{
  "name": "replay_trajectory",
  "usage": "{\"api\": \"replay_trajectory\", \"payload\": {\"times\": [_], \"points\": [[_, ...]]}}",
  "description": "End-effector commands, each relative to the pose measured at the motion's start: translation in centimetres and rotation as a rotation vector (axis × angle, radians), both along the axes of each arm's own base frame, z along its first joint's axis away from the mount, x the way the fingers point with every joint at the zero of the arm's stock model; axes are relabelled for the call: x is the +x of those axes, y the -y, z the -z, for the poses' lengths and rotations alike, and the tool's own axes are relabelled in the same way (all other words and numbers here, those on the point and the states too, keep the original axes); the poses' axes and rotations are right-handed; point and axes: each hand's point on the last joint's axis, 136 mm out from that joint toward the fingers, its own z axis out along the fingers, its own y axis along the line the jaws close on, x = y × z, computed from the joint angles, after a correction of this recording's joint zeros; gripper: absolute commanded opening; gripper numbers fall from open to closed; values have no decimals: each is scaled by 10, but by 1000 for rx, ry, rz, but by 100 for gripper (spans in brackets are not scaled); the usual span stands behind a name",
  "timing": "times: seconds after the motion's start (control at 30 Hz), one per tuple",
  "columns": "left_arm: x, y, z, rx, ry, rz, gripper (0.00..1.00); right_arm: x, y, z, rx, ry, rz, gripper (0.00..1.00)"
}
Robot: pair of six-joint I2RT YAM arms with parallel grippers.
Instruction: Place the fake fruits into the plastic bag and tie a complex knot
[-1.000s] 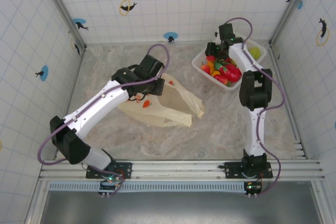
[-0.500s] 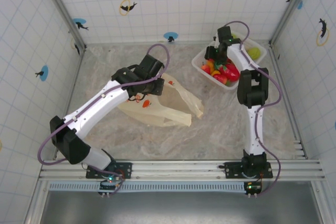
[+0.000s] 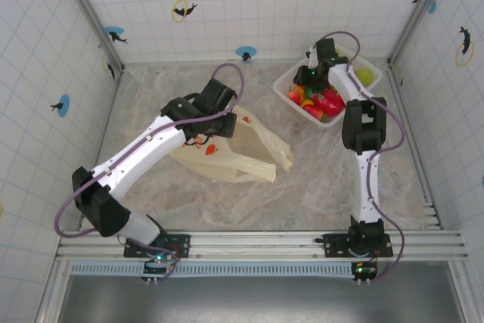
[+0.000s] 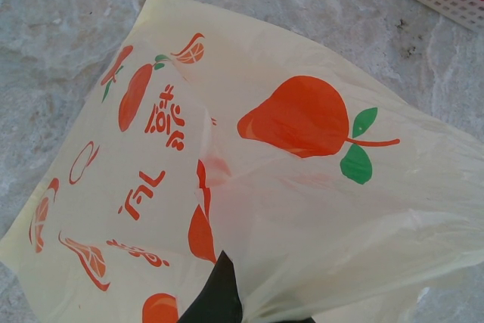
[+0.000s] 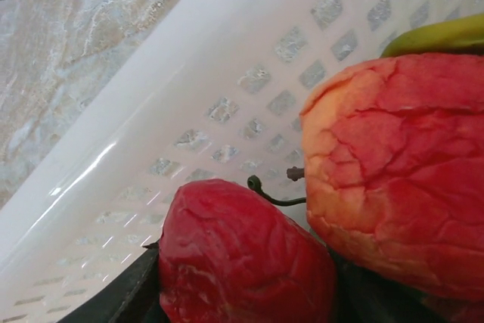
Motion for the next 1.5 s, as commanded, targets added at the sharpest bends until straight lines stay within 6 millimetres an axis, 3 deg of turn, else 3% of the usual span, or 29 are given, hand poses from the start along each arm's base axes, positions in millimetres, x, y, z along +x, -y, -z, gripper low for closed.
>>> {"api": "replay_trajectory", "payload": {"times": [0.0, 0.37, 0.57, 0.8, 0.97, 1.23, 1.37, 1.47], "points": [[3, 0, -5, 8, 4, 13, 0, 4, -5, -13, 4, 59, -19, 45], [6, 11, -11, -44, 8, 25, 0, -21, 22, -77, 8, 212, 54, 42], [7, 17, -14, -68, 0, 38, 0, -51, 32, -110, 14, 292, 79, 42], [11, 22, -12, -79, -7, 39, 0, -101, 35, -158, 62, 410, 90, 41], [13, 25, -9, -81, -15, 49, 0, -158, 19, -188, 97, 461, 14, 42], [12, 27, -6, -84, -24, 61, 0, -280, -33, -222, 198, 551, -185, 42], [11, 27, -7, -91, -23, 61, 0, -324, -61, -223, 232, 570, -271, 42], [10, 29, -9, -108, -25, 66, 0, -338, -80, -215, 233, 582, -292, 42]]}}
